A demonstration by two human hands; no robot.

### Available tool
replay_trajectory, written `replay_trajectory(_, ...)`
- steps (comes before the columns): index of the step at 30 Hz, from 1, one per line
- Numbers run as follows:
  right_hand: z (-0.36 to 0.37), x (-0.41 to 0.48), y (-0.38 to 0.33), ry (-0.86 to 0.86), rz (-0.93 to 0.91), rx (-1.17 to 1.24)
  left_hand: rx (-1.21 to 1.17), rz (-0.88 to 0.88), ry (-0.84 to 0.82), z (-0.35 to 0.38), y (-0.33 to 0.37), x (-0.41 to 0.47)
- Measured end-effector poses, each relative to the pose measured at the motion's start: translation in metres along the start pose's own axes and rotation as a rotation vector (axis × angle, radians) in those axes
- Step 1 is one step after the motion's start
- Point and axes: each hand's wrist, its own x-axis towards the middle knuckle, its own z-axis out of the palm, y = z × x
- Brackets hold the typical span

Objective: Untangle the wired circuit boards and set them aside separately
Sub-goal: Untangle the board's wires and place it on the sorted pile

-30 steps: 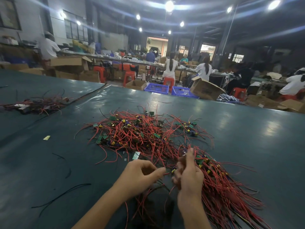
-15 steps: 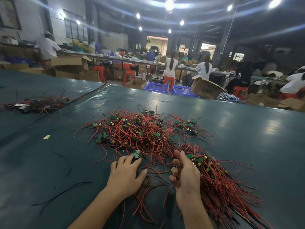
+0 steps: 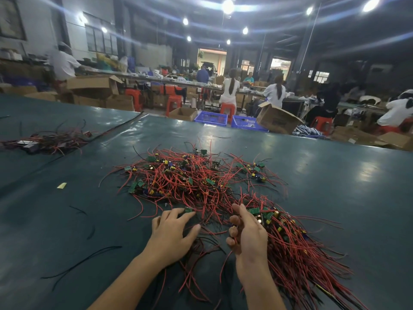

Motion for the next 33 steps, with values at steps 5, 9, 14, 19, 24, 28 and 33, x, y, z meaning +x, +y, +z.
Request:
replay_trajectory(5, 0.0, 0.001, 0.001, 0.0, 0.004, -0.01, -0.368, 0.205, 0.368, -0.015, 0.018, -0.008)
replay_trajectory(9, 0.0, 0.0, 0.003, -0.016, 0.011, -0.108, -0.707, 0.253, 0.506, -0.028, 0.035, -0.016)
replay_trajectory(14, 0.005, -0.008, 0.003, -0.144, -0.042, -0.256, -0.908, 0.328, 0.615, -0.039, 0.044, -0.02)
replay_trajectory(19, 0.011, -0.017, 0.002, -0.423, -0.094, -0.271, -0.772, 0.474, 0.65, -0.046, 0.047, -0.023)
replay_trajectory(24, 0.012, -0.018, 0.003, -0.388, -0.131, -0.132, -0.657, 0.527, 0.648, -0.044, 0.047, -0.025)
replay_trajectory(28, 0.011, -0.016, 0.003, -0.345, -0.149, -0.103, -0.625, 0.545, 0.644, -0.042, 0.049, -0.025)
replay_trajectory(33, 0.011, -0.018, 0.004, -0.312, -0.333, -0.159, -0.81, 0.326, 0.482, -0.04, 0.051, -0.027)
